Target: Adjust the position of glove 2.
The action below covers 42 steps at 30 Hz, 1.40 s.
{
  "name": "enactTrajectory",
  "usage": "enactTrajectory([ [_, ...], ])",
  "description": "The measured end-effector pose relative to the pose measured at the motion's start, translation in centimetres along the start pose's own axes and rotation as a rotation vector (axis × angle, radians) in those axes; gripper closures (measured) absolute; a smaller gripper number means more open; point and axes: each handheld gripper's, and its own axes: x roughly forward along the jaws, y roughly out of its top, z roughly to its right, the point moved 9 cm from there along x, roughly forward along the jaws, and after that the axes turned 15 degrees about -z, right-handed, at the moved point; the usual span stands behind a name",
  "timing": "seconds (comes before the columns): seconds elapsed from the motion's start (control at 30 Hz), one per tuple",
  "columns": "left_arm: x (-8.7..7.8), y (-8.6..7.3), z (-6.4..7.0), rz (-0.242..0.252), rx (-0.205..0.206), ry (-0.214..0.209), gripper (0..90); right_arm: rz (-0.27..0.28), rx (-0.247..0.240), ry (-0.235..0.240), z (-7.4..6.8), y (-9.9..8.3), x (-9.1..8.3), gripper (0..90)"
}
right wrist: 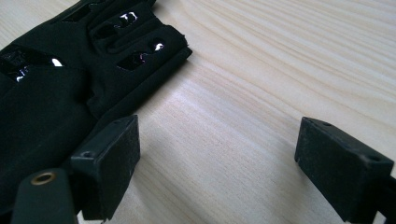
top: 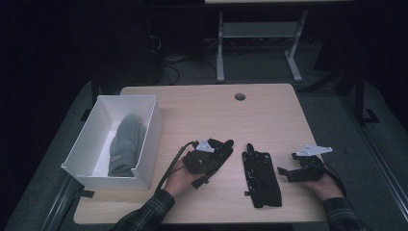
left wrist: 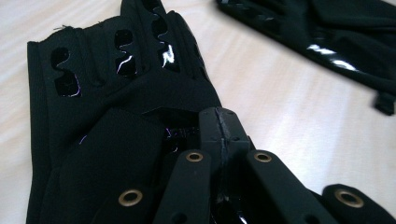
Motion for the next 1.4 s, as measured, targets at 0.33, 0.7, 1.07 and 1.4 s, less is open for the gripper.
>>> enactTrajectory([
  [0.33,-3.4,-0.1,-4.4,0.030,-0.027,0.175,89.4,-0.002,-0.001,0.003,0.0,0.0,0.0,13.7],
  [0.7,-2.3,-2.5,-4.5,-0.054,-0.062,0.138,89.4,-0.002,-0.002,0.003,0.0,0.0,0.0,13.6],
  [1.07,-2.5,-4.1,-0.8,-0.067,-0.027,0.062,89.4,-0.002,-0.002,0.002,0.0,0.0,0.0,13.7],
  [1.4,-3.1,-3.5,-2.0,-0.016,-0.073,0.101,73.5,-0.002,-0.001,0.002,0.0,0.0,0.0,13.7],
])
